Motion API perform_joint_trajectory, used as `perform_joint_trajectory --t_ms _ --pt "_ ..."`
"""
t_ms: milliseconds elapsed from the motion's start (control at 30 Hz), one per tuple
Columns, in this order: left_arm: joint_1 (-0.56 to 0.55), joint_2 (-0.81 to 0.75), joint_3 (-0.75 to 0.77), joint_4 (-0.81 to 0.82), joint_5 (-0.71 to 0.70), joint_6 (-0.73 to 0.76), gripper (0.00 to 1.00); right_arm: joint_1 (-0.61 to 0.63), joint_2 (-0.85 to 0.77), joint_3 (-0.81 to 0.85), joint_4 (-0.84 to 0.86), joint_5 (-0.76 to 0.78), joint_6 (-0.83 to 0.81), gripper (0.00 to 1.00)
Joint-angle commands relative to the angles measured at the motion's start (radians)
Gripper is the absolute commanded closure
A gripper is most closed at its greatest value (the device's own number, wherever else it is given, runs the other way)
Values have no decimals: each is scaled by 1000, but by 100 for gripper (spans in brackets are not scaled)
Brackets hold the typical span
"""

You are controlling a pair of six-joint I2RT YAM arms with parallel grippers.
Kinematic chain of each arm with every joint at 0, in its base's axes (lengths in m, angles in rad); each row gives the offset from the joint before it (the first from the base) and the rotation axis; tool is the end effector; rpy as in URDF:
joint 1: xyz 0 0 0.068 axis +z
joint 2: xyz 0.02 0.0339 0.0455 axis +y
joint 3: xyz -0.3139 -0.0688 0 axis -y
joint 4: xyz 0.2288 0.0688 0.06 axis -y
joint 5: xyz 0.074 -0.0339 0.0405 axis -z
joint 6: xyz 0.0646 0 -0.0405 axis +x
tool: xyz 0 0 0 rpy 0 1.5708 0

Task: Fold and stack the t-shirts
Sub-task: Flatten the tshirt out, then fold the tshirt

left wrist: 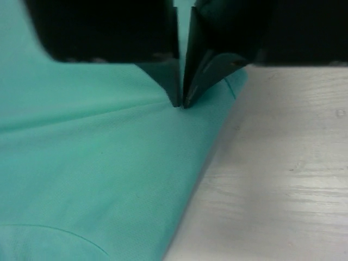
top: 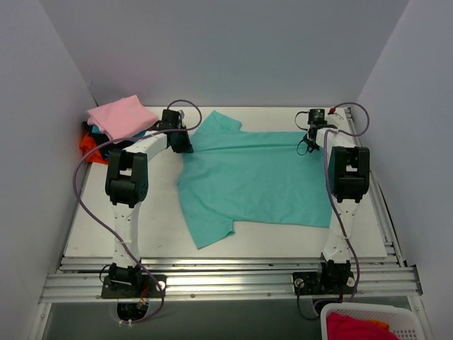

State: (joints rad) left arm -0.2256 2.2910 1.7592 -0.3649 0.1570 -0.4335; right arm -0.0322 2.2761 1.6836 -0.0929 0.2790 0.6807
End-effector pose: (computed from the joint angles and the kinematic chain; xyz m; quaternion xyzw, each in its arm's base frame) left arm 0.5247 -0.1308 0.1775 -0.0718 0.9384 -0.1767 0.2880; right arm 0.5513 -0.0356 0.1884 0.3681 0.8178 0.0161 0.4421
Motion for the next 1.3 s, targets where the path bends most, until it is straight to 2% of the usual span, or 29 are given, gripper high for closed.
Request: perform_joint_trajectory --t_ms 0,33,67,100,133,167,200,233,333,467,633,700,767,800,900,933,967,1000,1033,1067,1100,1133,1167,1233,1267 --pt "26 13 71 -65 -91 19 71 -17 69 -31 -120 0 -9 100" --pt "28 19 89 -80 -99 15 30 -18 63 -35 -122 6 -10 100" --pt "29 21 106 -89 -108 10 15 -21 57 -38 -126 12 -12 82" --pt "31 21 123 -95 -115 7 6 -28 39 -42 -126 22 -21 67" --pt "32 19 155 -114 -122 6 5 -29 27 -44 -133 37 -27 52" --pt "32 7 169 -123 -129 3 6 -29 16 -42 -149 60 -32 24" --pt "34 -2 180 -131 -134 2 6 -31 -19 -42 -156 78 -41 11" --pt "32 -30 192 -140 -148 2 6 -35 -39 -41 -162 110 -58 4" --pt "34 -96 195 -166 -201 6 6 -55 -145 -44 -200 156 -76 2" --pt "32 -273 143 -212 -282 3 6 -74 -326 -85 -229 160 -93 2" --pt "9 -473 -81 -201 -284 -47 6 -74 -570 -172 -324 129 -95 2" --pt "-4 -550 -189 -163 -226 -71 5 -74 -680 -231 -366 100 -69 2" --pt "-36 -580 -236 -125 -159 -73 4 -74 -798 -265 -407 56 -35 2" --pt "-47 -576 -244 -100 -78 -64 4 -74 -835 -291 -421 37 -26 2" --pt "-90 -490 -195 -100 27 -57 0 -51 -958 -327 -445 -27 -18 5" --pt "-101 -422 -131 -103 47 -59 12 -49 -984 -352 -452 -37 -15 6" --pt "-109 -383 -92 -109 61 -59 17 -51 -1033 -360 -464 -44 -9 9" --pt "-124 -348 -54 -112 79 -65 23 -52 -1055 -367 -465 -53 -7 14" --pt "-132 -270 24 -109 87 -68 32 -52 -1076 -384 -461 -63 -7 33" --pt "-138 -227 72 -108 98 -73 46 -54 -1108 -389 -456 -69 -6 42" --pt "-146 -184 126 -121 108 -77 59 -55 -1116 -390 -462 -89 0 56" --pt "-150 -88 188 -138 127 -82 73 -55 -1122 -384 -473 -92 2 87" --pt "-153 -37 321 -156 136 -86 85 -54 -1126 -366 -507 -96 2 96" --pt "-161 100 460 -213 162 -102 88 -48 -1127 -343 -569 -89 6 100" --pt "-165 143 591 -227 168 -106 89 -46 -1141 -335 -582 -81 6 100"
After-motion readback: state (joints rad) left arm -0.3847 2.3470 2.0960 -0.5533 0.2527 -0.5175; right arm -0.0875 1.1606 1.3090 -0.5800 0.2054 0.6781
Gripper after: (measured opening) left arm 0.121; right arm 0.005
